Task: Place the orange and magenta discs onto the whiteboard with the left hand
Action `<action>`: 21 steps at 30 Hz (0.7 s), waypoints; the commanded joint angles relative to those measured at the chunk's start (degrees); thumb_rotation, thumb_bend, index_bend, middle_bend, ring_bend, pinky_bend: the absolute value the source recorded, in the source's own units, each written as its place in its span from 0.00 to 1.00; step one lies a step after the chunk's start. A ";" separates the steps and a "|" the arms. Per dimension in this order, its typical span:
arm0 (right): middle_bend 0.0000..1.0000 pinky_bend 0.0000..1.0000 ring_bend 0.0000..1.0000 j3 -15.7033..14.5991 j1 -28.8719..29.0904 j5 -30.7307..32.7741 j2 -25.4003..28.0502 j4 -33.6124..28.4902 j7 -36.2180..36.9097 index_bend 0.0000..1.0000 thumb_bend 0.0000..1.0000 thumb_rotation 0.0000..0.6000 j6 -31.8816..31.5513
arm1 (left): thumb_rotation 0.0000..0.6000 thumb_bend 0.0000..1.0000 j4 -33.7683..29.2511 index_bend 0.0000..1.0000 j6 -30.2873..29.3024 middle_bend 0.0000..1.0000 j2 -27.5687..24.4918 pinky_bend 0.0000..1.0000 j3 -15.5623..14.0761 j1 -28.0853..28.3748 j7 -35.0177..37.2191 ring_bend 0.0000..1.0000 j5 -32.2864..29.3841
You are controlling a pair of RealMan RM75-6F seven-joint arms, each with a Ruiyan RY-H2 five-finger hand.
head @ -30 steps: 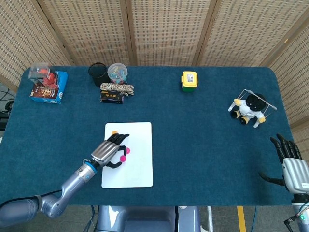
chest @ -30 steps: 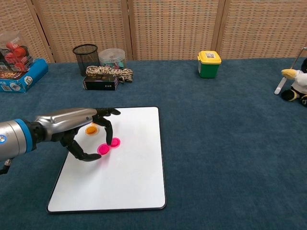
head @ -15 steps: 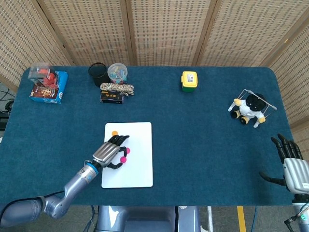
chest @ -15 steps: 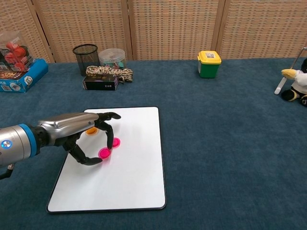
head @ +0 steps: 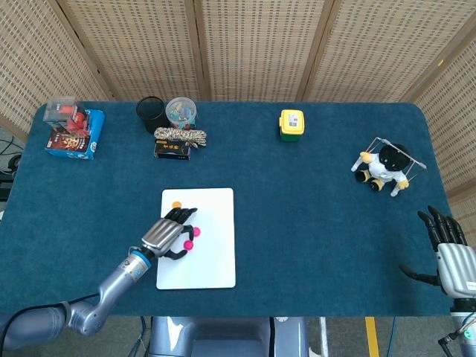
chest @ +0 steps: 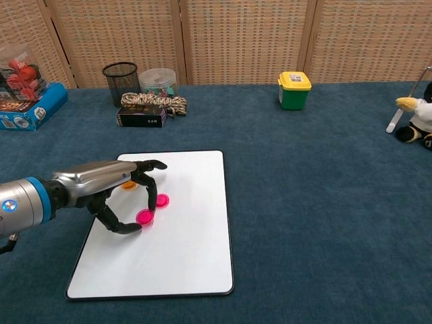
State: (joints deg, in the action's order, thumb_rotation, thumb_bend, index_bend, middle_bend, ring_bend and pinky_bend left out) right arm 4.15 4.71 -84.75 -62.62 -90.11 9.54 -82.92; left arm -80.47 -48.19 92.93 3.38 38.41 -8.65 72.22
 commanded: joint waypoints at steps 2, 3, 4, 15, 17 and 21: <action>0.00 0.00 0.00 0.00 0.00 -0.03 0.00 0.02 0.05 0.00 0.00 1.00 -0.01 | 1.00 0.32 -0.06 0.35 -0.32 0.00 -0.10 0.00 -0.14 -0.06 0.14 0.00 0.31; 0.00 0.00 0.00 0.00 0.00 -0.04 0.00 0.01 0.06 0.00 0.00 1.00 -0.03 | 1.00 0.31 -0.08 0.34 -0.42 0.00 -0.14 0.00 -0.13 -0.09 0.23 0.00 0.38; 0.00 0.00 0.00 0.00 0.00 -0.04 0.01 0.01 0.06 0.00 0.00 1.00 -0.02 | 1.00 0.31 -0.08 0.31 -0.49 0.00 -0.16 0.00 -0.15 -0.10 0.32 0.00 0.45; 0.00 0.00 0.00 0.00 0.02 -0.05 0.02 0.02 0.08 0.00 0.00 1.00 0.01 | 1.00 0.31 -2.78 0.28 -3.14 0.00 -2.47 0.00 -0.76 -0.99 3.98 0.00 4.21; 0.00 0.00 0.00 0.01 0.04 -0.07 0.02 0.06 0.12 0.00 0.00 1.00 0.02 | 1.00 0.31 -5.15 0.27 -6.01 0.00 -4.74 0.00 -1.09 -1.95 5.53 0.00 6.91; 0.00 0.00 0.00 0.00 0.01 -0.27 -0.04 0.16 0.07 0.00 0.00 1.00 -0.18 | 1.00 0.24 -10.06 0.19 -14.15 0.00 -11.31 0.00 -2.16 -5.90 7.12 0.00 10.87</action>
State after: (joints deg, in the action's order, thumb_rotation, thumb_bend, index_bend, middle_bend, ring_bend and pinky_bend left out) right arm 4.15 4.73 -85.01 -62.65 -89.96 9.63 -83.10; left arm -87.06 -57.19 85.96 2.04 35.33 -2.98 80.24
